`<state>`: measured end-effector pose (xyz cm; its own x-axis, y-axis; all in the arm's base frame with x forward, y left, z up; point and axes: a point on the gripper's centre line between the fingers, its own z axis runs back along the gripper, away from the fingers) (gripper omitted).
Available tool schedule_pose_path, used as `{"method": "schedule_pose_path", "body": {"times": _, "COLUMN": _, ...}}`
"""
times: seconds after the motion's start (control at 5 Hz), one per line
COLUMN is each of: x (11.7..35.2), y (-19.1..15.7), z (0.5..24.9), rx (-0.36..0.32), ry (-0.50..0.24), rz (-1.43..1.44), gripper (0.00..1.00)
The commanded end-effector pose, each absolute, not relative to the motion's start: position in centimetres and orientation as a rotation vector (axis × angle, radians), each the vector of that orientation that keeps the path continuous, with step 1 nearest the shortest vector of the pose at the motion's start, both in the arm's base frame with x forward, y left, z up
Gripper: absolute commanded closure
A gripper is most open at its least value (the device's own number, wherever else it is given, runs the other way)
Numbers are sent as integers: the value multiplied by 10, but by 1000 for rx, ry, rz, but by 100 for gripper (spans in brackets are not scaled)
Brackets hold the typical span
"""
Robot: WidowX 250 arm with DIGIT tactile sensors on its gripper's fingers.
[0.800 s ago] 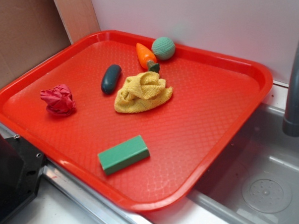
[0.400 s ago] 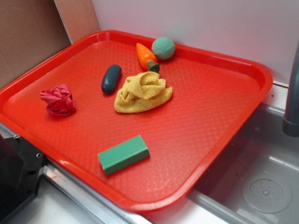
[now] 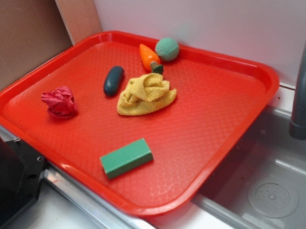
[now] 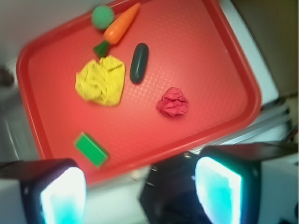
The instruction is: Grab the plastic pickle.
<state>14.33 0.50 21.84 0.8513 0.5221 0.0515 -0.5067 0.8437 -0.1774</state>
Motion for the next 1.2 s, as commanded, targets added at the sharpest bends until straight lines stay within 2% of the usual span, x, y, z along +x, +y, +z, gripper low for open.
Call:
{"method": "schedule_pose_path", "body": {"times": 0.0, "x": 181, "y": 29, "z": 189, "rx": -179, "ry": -165, "rz": 876, "gripper": 0}}
{"method": "schedule_pose_path", "body": {"times": 0.2, "x": 200, "y": 33, "z": 160, "rx": -197, "ry": -161, "rz": 957, "gripper": 0}}
{"method": "schedule_pose_path", "body": {"times": 0.4, "x": 218, "y": 29, "z": 129, "rx": -148, "ry": -188, "rz": 998, "gripper": 0}}
{"method": "schedule_pose_path", "body": {"times": 0.6, "x": 231, "y": 31, "z": 99, "rx": -148, "ry": -179, "rz": 1017, "gripper": 0}}
{"method": "schedule_pose_path", "body": {"times": 0.8, "x": 245, "y": 33, "z": 66, "rx": -113, "ry": -135, "rz": 1031, "gripper": 0}}
{"method": "schedule_pose_path", "body": {"times": 1.0, "x": 252, "y": 31, "z": 49, "rx": -89, "ry": -142, "rz": 1038, "gripper": 0}}
